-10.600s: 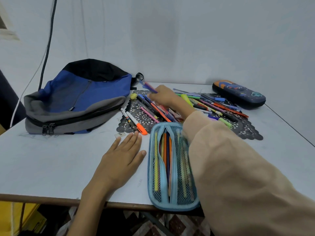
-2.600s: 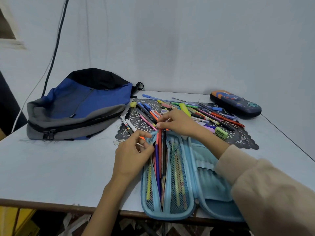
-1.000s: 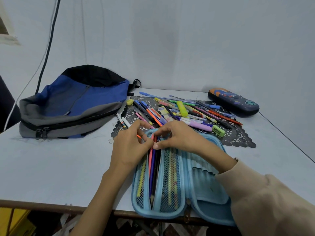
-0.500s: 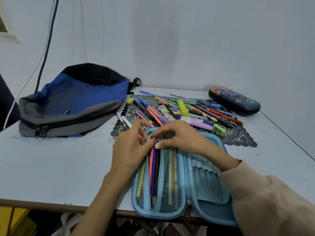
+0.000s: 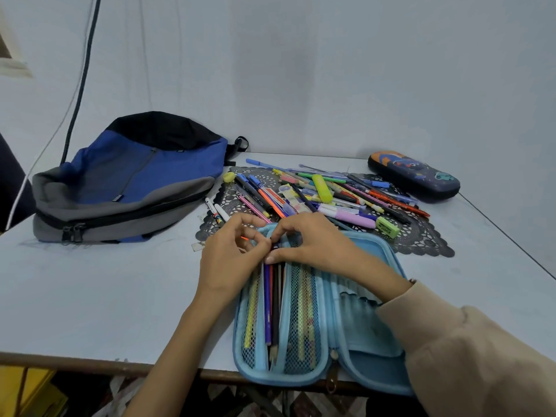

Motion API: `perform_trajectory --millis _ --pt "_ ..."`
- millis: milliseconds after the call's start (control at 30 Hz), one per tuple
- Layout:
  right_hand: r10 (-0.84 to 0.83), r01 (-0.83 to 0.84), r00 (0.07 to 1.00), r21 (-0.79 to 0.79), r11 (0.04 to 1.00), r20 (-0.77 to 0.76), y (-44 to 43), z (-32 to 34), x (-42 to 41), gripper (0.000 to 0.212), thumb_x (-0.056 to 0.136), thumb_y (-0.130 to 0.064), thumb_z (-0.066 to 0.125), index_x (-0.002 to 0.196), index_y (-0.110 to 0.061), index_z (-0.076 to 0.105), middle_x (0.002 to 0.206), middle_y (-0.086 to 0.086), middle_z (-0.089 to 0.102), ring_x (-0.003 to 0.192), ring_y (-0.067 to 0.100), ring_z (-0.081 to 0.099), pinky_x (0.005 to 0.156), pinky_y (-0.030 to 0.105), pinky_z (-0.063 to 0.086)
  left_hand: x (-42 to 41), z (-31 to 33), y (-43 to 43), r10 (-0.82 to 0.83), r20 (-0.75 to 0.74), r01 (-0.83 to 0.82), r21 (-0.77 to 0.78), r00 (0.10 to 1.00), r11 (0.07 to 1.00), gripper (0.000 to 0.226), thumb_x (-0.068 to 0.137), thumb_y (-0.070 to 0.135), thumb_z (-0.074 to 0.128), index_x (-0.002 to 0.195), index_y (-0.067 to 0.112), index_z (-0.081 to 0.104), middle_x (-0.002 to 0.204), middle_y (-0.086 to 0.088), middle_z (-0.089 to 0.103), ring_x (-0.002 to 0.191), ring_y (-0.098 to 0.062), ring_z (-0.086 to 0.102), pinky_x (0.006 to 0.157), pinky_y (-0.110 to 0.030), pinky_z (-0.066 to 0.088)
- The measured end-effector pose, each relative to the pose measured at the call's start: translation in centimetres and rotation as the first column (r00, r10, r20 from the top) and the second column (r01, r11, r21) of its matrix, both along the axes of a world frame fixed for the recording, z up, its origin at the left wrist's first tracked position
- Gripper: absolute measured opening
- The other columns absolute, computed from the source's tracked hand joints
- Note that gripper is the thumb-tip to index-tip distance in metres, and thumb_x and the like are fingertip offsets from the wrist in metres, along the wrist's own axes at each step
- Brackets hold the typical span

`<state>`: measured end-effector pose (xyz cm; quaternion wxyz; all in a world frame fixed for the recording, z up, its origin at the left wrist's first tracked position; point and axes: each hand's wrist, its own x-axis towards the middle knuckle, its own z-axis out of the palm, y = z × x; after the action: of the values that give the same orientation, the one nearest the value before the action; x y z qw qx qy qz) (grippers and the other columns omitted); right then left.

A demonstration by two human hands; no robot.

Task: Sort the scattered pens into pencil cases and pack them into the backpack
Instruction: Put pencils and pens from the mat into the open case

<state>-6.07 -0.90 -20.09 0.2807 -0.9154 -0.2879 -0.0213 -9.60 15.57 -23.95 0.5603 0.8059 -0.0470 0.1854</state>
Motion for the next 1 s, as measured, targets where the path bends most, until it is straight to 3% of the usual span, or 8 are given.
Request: perform_trajectory --millis 133,233,333,400,500,700,1000 --pt "0.111 -0.112 0.994 0.123 0.986 0.01 -1.2 1.0 -0.1 0.017 0.077 -0.028 0.081 0.09 -0.018 0.075 0.088 -0.01 0.064 0.086 0.005 0.057 0.07 0.016 0.04 0.1 -0.2 0.6 -0.121 -0.01 0.122 0.019 0.993 0.992 0.013 0.078 0.024 0.071 0.09 0.028 0.067 0.083 0.006 0.07 0.077 -0.005 0.062 0.065 -0.016 0.043" --pt "0.296 -0.296 0.955 -0.033 0.955 -0.005 -2.4 1.9 -0.7 0.013 0.083 -0.018 0.074 0.092 -0.026 0.076 0.101 -0.006 0.06 0.102 0.012 0.052 0.089 0.032 0.041 0.2 -0.5 1.7 -0.202 -0.01 0.201 0.157 0.979 0.967 0.022 0.075 0.039 0.071 0.096 0.033 0.069 0.101 0.014 0.066 0.098 -0.002 0.056 0.082 -0.017 0.041" --pt "0.375 -0.378 0.926 -0.173 0.909 -0.049 -3.0 1.7 -1.6 0.02 0.083 -0.022 0.075 0.101 -0.031 0.075 0.104 -0.008 0.055 0.102 0.004 0.045 0.092 0.03 0.038 -0.1 -0.7 2.8 -0.301 -0.085 0.313 0.259 0.95 0.914 0.045 0.065 0.058 0.064 0.106 0.041 0.067 0.122 0.021 0.056 0.123 -0.004 0.043 0.101 -0.026 0.032" --pt "0.387 -0.385 0.922 -0.201 0.901 -0.03 -3.4 1.6 -2.0 0.022 0.083 -0.028 0.075 0.104 -0.031 0.074 0.101 -0.01 0.053 0.099 0.001 0.044 0.089 0.028 0.038 -0.5 -0.5 3.2 -0.356 -0.167 0.391 0.304 0.92 0.869 0.053 0.061 0.063 0.064 0.112 0.049 0.063 0.131 0.032 0.045 0.13 0.007 0.029 0.105 -0.026 0.024" --pt "0.386 -0.391 0.92 -0.201 0.898 -0.063 -3.5 1.6 -2.6 0.017 0.084 -0.027 0.074 0.101 -0.025 0.071 0.093 -0.011 0.053 0.09 0.0 0.048 0.083 0.027 0.041 -0.7 -0.3 3.2 -0.37 -0.208 0.421 0.334 0.905 0.843 0.057 0.058 0.066 0.064 0.113 0.056 0.059 0.134 0.04 0.036 0.131 0.013 0.019 0.109 -0.03 0.018" --pt "0.446 -0.482 0.868 -0.157 0.862 -0.217 -2.8 1.9 -3.9 0.01 0.086 -0.019 0.072 0.095 -0.019 0.069 0.074 -0.002 0.06 0.066 0.014 0.055 0.065 0.036 0.048 -0.5 -0.4 3.2 -0.353 -0.209 0.406 0.329 0.912 0.853 0.056 0.057 0.068 0.065 0.112 0.056 0.06 0.135 0.035 0.039 0.132 0.009 0.023 0.109 -0.033 0.021" --pt "0.468 -0.452 0.838 0.126 0.883 -0.281 -2.3 1.3 -4.3 0.008 0.087 -0.012 0.071 0.092 -0.006 0.071 0.074 0.011 0.066 0.066 0.028 0.06 0.065 0.046 0.05 -1.2 0.4 1.7 -0.237 -0.199 0.306 0.493 0.951 0.814 0.053 0.052 0.077 0.049 0.101 0.059 0.048 0.134 0.027 0.04 0.129 -0.003 0.029 0.11 -0.04 0.027"
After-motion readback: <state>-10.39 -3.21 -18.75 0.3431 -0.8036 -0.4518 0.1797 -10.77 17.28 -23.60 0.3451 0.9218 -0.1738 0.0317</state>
